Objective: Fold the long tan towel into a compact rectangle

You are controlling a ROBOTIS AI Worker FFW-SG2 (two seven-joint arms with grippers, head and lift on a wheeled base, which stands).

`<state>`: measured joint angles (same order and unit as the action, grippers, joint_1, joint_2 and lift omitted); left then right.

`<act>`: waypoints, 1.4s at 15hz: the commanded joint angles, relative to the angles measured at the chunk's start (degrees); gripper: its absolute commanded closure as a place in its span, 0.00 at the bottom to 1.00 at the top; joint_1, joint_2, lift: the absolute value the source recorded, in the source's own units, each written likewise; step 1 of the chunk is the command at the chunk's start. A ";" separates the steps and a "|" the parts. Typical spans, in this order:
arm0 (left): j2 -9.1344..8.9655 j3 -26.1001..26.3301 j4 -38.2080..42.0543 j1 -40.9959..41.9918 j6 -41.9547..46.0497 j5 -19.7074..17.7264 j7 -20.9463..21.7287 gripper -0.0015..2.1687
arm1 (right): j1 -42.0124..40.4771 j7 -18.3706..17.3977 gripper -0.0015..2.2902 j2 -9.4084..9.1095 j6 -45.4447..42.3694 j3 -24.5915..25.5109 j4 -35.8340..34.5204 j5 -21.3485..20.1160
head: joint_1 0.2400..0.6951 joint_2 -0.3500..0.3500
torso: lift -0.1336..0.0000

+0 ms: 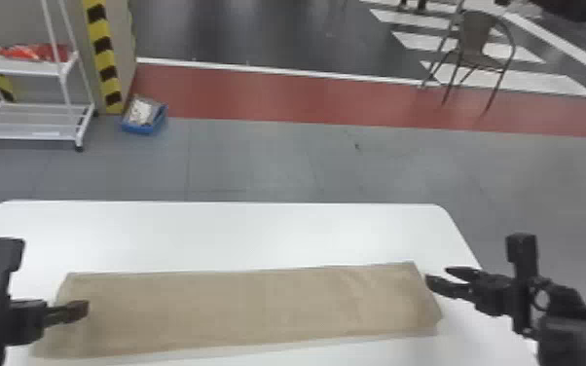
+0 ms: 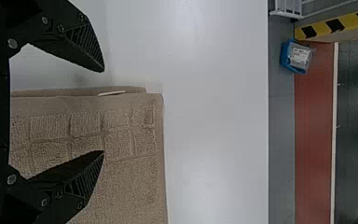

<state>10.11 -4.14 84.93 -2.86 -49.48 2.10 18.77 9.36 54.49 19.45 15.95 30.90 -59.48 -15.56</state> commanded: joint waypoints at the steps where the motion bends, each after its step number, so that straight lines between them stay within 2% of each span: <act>1: 0.00 0.10 -0.21 -0.04 0.12 0.54 0.04 0.17 | -0.04 0.00 0.18 -0.02 0.00 -0.13 -0.20 -0.08 | 1.00 0.19 | 1.00; 7: 0.09 1.86 -1.44 -0.21 -0.05 3.09 -0.14 0.17 | -0.40 0.00 0.18 -0.02 -0.17 -0.75 -0.46 -0.08 | 1.00 0.19 | 1.00; 10: 0.44 2.21 -1.53 -0.12 -0.05 3.18 0.04 0.33 | -0.40 0.00 0.18 -0.02 -0.17 -1.01 -0.55 -0.08 | 1.00 0.20 | 1.00; 11: 0.44 2.30 -1.26 0.05 -0.23 3.18 0.12 0.47 | -0.40 -0.09 0.18 -0.02 0.00 -1.10 -0.55 -0.08 | 1.00 0.20 | 1.00; 13: 0.35 2.38 -0.21 0.31 -0.93 3.18 0.12 0.64 | -0.40 -0.09 0.18 -0.02 0.00 -1.10 -0.64 -0.08 | 1.00 0.20 | 1.00; 17: 0.26 1.95 6.65 1.72 -8.32 2.74 1.09 0.64 | -0.92 0.00 0.18 -0.11 0.18 -1.01 -1.25 0.18 | 1.00 0.19 | 1.00; 21: -0.18 1.24 14.38 1.98 -20.62 -0.69 3.02 0.64 | -1.71 0.09 0.18 -0.90 0.00 -1.01 -1.96 0.62 | 1.00 0.17 | 1.00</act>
<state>10.14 -2.74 97.03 -0.92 -66.41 2.58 21.53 7.85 54.55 18.91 16.13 29.92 -61.28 -15.06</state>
